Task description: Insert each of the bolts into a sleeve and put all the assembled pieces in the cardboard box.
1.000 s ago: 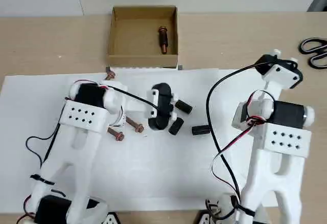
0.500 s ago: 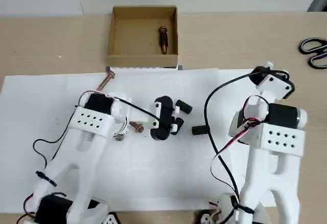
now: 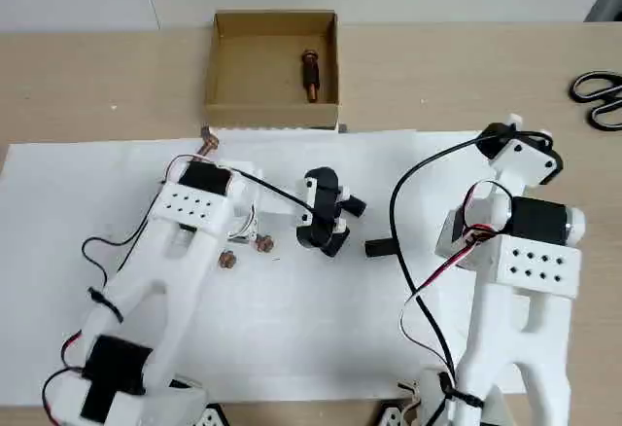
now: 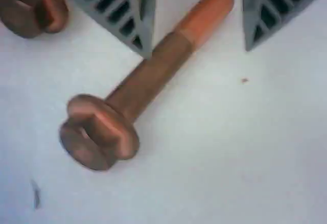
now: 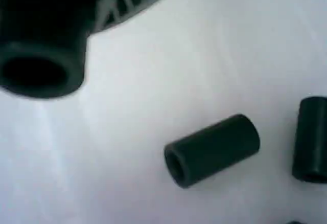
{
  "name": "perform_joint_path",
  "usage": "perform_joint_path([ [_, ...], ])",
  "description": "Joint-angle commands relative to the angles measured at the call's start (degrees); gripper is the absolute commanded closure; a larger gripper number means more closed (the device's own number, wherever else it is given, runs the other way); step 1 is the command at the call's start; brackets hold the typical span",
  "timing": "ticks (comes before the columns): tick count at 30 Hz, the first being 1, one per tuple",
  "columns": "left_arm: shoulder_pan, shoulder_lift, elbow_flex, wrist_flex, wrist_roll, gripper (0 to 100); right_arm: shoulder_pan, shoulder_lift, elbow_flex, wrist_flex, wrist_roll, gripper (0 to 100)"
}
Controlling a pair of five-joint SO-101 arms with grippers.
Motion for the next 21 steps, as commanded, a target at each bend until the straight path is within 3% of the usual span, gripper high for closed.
perform_joint_path([
  [1,0.09,1.23,-2.68,0.18,-15.38,89,0.57,-1.45,-0.18,-1.45,-0.44,99.5],
  [10,0.00,1.49,-6.20,11.34,-15.38,89,0.57,-1.45,-0.18,-1.63,-0.44,99.5],
  [16,-0.26,2.20,-5.85,11.69,-15.38,89,0.57,-1.45,-0.18,-1.63,-0.44,99.5],
  [21,-0.09,3.78,-3.82,7.38,-15.47,89,0.57,-1.45,-0.18,-1.63,-0.44,99.5],
])
